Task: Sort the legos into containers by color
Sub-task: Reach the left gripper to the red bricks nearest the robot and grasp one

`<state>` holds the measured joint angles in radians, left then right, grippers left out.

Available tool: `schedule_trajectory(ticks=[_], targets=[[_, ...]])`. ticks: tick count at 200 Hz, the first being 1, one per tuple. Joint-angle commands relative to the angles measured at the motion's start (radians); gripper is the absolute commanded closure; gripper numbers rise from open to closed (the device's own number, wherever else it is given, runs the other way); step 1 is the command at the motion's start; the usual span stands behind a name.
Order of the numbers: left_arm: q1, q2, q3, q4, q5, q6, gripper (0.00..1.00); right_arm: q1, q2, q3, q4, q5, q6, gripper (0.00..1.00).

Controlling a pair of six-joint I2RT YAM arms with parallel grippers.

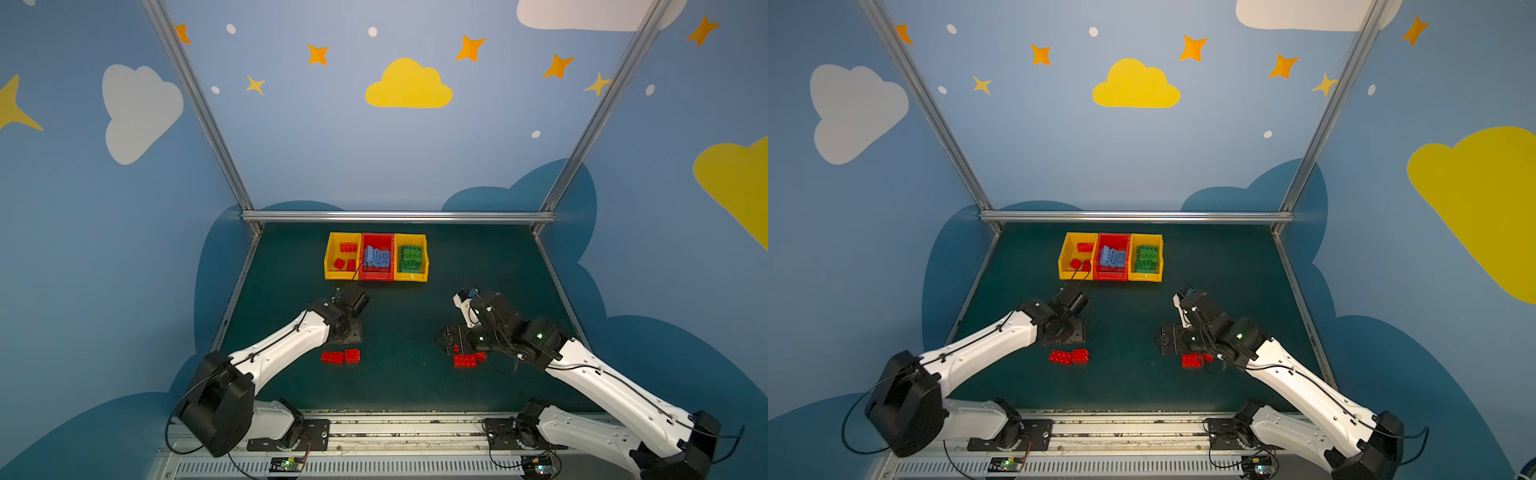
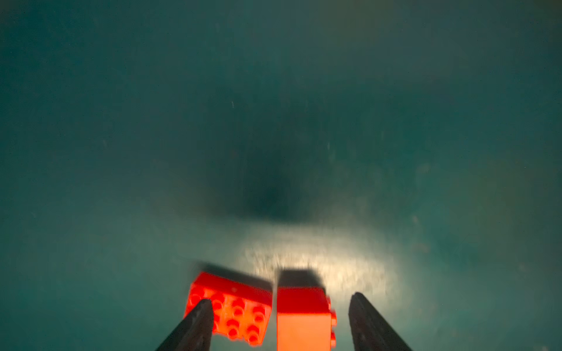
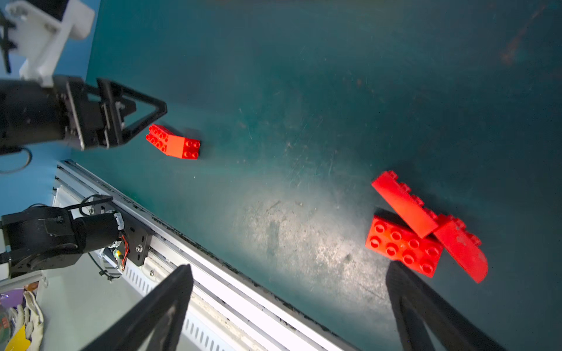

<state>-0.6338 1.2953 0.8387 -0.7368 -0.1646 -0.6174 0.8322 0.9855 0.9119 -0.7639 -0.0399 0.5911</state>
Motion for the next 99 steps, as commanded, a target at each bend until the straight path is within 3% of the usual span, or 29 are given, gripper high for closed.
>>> schedule_trajectory(ticks=[1,99], targets=[[-0.046,-0.054,-0.047,0.058,0.014,-0.094,0.30,0.034,-0.026,-0.010,-0.018,0.067,0.046,0.03],[-0.149,0.015,-0.108,0.115,0.011,-0.166,0.31,0.087,-0.034,-0.019,-0.035,0.127,0.070,0.03]])
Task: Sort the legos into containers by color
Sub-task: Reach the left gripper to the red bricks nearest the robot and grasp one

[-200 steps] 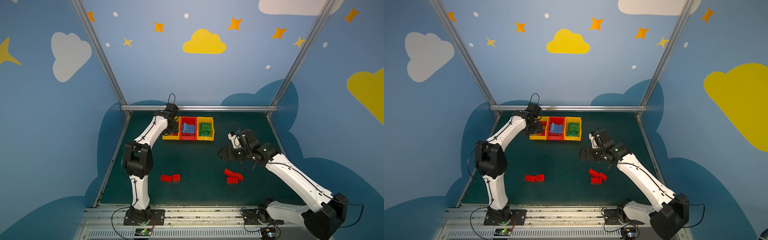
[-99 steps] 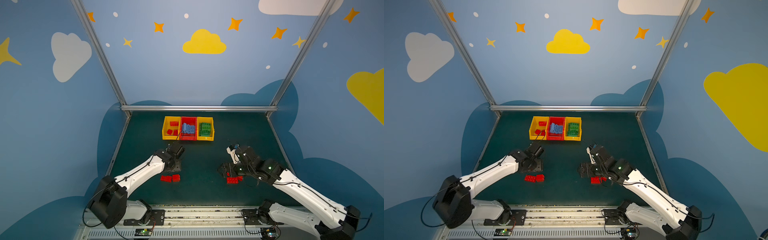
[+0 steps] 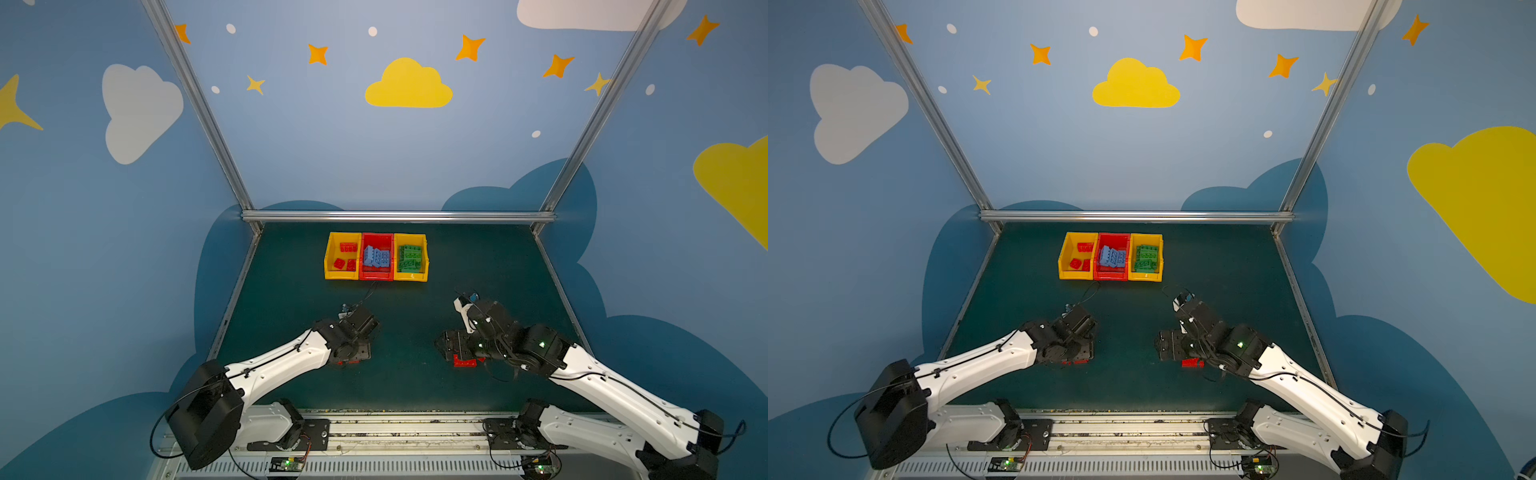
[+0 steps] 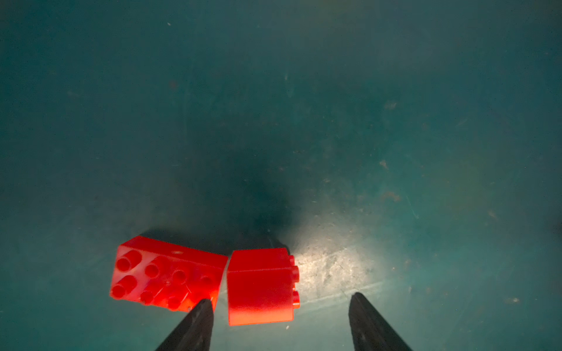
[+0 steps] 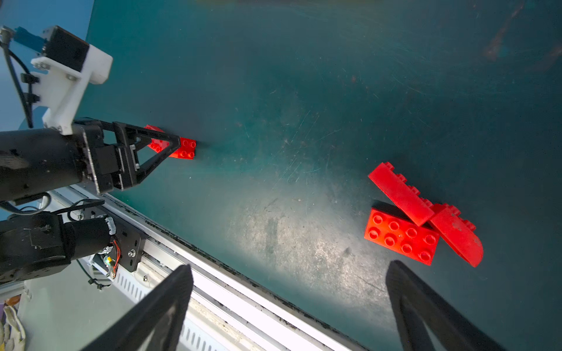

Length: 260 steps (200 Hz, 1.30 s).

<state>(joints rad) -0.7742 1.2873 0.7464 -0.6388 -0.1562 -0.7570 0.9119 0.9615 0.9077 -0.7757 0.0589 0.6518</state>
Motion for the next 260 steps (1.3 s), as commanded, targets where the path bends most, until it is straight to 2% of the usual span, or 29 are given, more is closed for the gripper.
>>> schedule_trajectory(ticks=[1,100,134,175,203,225,260], targets=[[-0.007,0.024,-0.015,0.016,0.003,-0.028,0.31,0.007,-0.010,-0.015,-0.024,0.028,0.009,0.03],[-0.030,0.153,-0.019,0.074,0.015,-0.041,0.36,0.007,-0.030,-0.036,-0.029,0.040,0.011,0.03],[-0.030,0.204,-0.006,0.079,0.008,-0.036,0.46,0.007,-0.035,-0.036,-0.034,0.042,0.011,0.03],[-0.030,0.273,0.059,0.030,-0.030,-0.017,0.68,0.007,-0.051,-0.030,-0.048,0.055,0.009,0.03],[-0.026,0.289,0.135,-0.035,-0.091,0.002,0.70,0.007,-0.063,-0.018,-0.054,0.076,0.005,0.03],[0.010,0.310,0.233,-0.082,-0.133,0.041,0.70,0.003,-0.054,0.012,-0.061,0.084,-0.020,0.03],[0.165,0.366,0.421,-0.115,-0.111,0.154,0.70,-0.013,-0.007,0.081,-0.069,0.079,-0.075,0.03]])
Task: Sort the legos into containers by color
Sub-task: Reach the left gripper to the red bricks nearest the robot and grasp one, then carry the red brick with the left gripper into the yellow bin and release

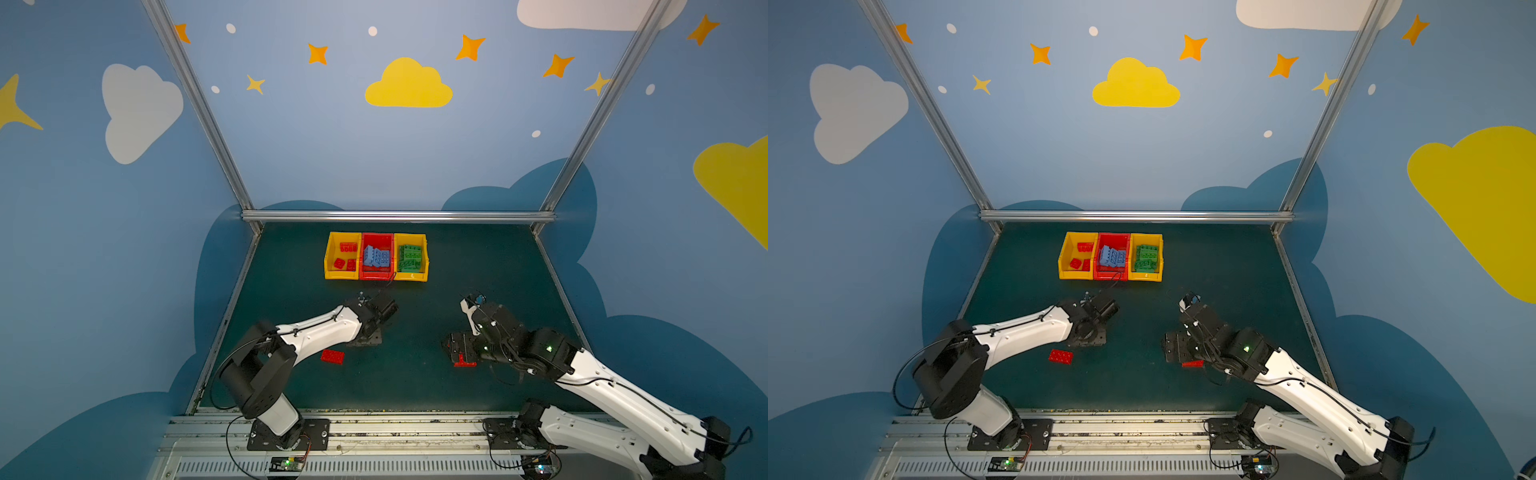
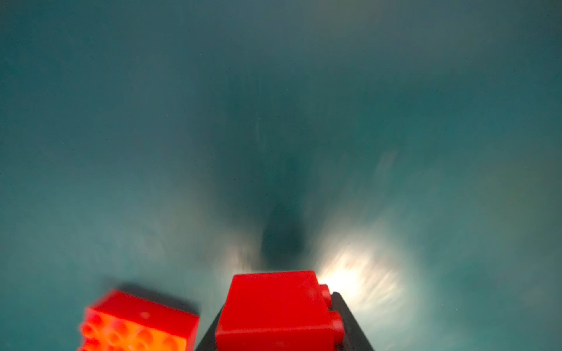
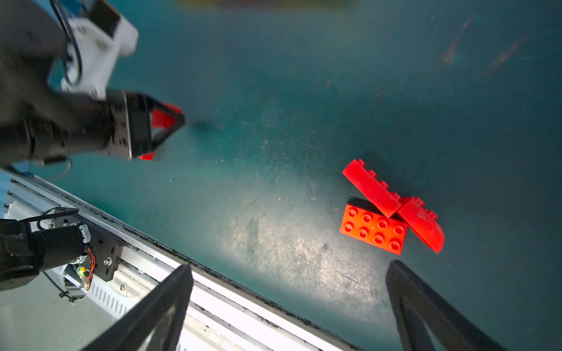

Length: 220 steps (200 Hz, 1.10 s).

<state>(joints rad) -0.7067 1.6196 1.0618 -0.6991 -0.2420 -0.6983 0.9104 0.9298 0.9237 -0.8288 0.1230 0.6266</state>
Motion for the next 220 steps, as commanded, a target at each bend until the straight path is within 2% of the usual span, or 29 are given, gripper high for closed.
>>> schedule_trajectory(ticks=[1,42,76,104,139,153,169,191,220], targets=[[0.100,0.036,0.112,-0.055,-0.024,0.098,0.70,-0.012,0.026,0.068,-0.016,0.015,-0.052,0.03],[0.277,0.171,0.377,-0.099,0.023,0.191,0.69,-0.057,0.110,0.152,0.003,-0.039,-0.114,0.03],[0.399,0.348,0.620,-0.150,0.059,0.232,0.68,-0.111,0.200,0.226,0.031,-0.091,-0.149,0.03],[0.465,0.510,0.828,-0.201,0.086,0.260,0.66,-0.160,0.274,0.268,0.050,-0.125,-0.170,0.03],[0.498,0.684,1.082,-0.271,0.121,0.283,0.63,-0.211,0.358,0.316,0.057,-0.151,-0.183,0.03],[0.503,0.756,1.200,-0.313,0.131,0.291,0.58,-0.229,0.383,0.333,0.060,-0.157,-0.184,0.03],[0.503,0.827,1.338,-0.362,0.139,0.299,0.34,-0.238,0.408,0.354,0.065,-0.165,-0.183,0.03],[0.504,0.866,1.428,-0.393,0.159,0.303,0.28,-0.242,0.432,0.373,0.065,-0.169,-0.181,0.03],[0.503,0.810,1.371,-0.369,0.161,0.304,0.22,-0.243,0.449,0.380,0.060,-0.192,-0.176,0.03]])
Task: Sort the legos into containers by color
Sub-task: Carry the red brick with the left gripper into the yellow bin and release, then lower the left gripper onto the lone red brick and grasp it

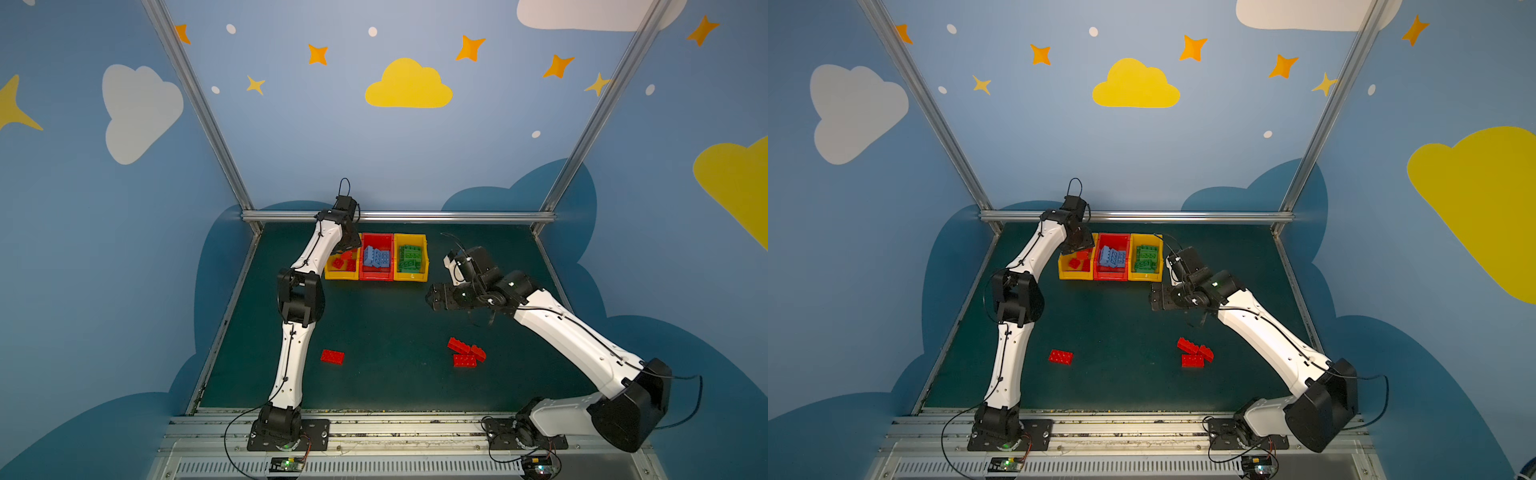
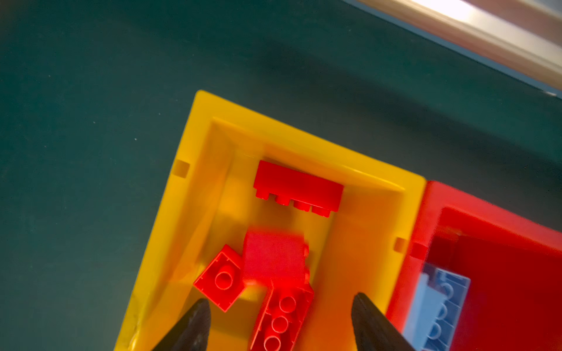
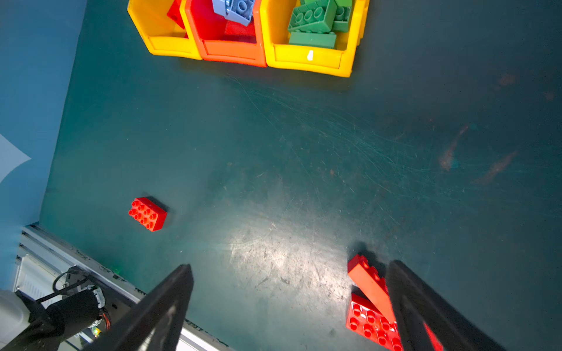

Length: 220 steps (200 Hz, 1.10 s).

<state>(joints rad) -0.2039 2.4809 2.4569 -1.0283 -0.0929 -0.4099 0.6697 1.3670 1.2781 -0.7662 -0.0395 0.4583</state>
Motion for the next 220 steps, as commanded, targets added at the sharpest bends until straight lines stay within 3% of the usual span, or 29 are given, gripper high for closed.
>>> schedule_trajectory(ticks=[1,64,119,172,220], targets=[[0.001,-0.054,-0.028,-0.038,0.012,0.016,0.22,-0.002,0.012,0.026,-0.002,-0.031,-0.007,0.03],[-0.025,-0.404,-0.546,0.183,0.014,-0.034,0.15,0.011,-0.054,-0.025,-0.002,-0.056,0.003,0.03],[-0.095,-0.728,-1.038,0.331,-0.038,-0.189,0.11,0.048,-0.126,-0.116,0.041,-0.065,0.028,0.03],[-0.199,-1.029,-1.394,0.331,-0.153,-0.260,0.04,0.120,-0.173,-0.187,0.070,-0.041,0.054,0.03],[-0.302,-1.248,-1.657,0.304,-0.175,-0.346,0.01,0.198,-0.219,-0.254,0.079,0.007,0.105,0.03]])
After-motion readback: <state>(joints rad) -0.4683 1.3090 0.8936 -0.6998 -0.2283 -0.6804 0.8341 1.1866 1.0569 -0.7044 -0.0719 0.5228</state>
